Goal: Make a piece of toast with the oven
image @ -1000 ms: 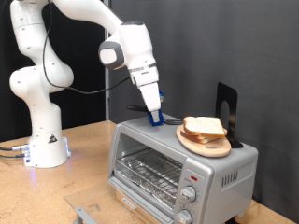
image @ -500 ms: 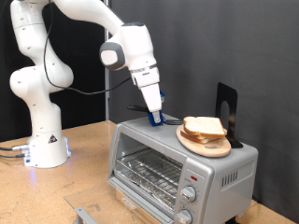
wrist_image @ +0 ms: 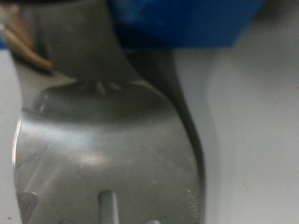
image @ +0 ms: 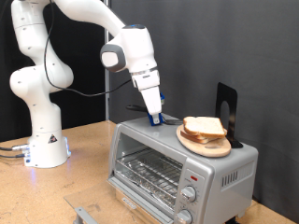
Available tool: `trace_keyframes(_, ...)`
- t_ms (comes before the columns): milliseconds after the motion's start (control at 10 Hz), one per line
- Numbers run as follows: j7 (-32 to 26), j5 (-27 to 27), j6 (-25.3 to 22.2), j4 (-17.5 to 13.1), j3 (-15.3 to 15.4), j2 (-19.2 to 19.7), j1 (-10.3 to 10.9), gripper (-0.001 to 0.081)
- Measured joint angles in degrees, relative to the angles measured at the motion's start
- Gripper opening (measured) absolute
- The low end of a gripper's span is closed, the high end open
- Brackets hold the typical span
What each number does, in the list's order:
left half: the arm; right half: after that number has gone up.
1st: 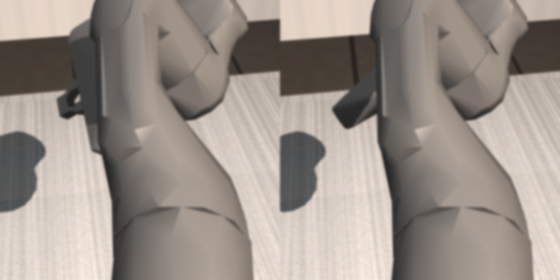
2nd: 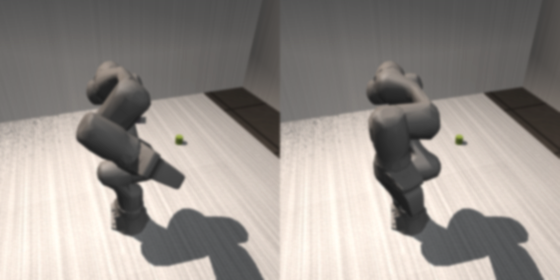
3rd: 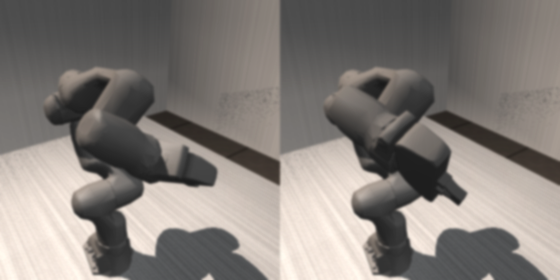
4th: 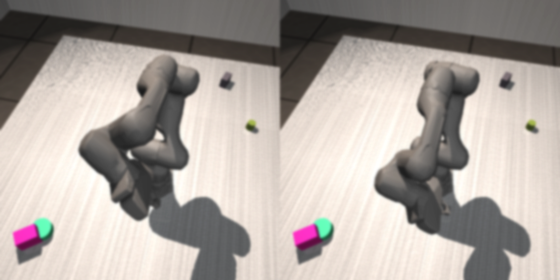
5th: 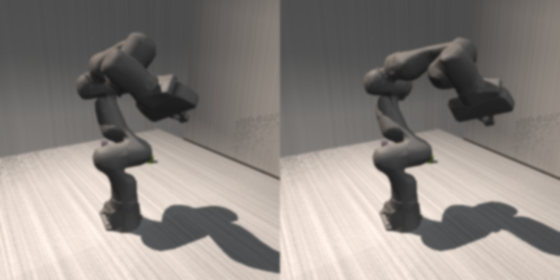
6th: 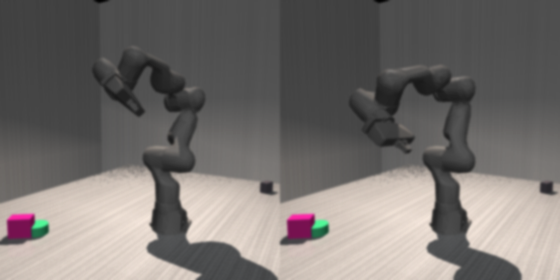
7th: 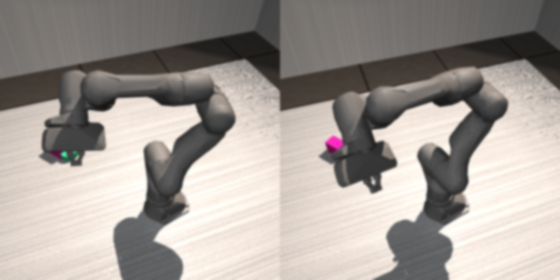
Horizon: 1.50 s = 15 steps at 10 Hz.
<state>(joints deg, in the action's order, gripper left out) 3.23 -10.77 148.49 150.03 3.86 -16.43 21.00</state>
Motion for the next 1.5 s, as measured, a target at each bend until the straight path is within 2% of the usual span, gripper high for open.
trace_keyframes(900, 0.1, -0.21, 0.0, -0.01, 0.0, 0.0, 0.0, 0.0483)
trace_keyframes(1100, 0.2, -0.21, 0.0, -0.01, 0.0, 0.0, -0.01, 0.0727)
trace_keyframes(1200, 0.24, -0.21, 0.0, -0.01, -0.01, 0.0, -0.01, 0.0783)
trace_keyframes(1500, -0.11, -1.6, -0.14, -0.02, -0.1, -0.13, 0.0, 0.0804)
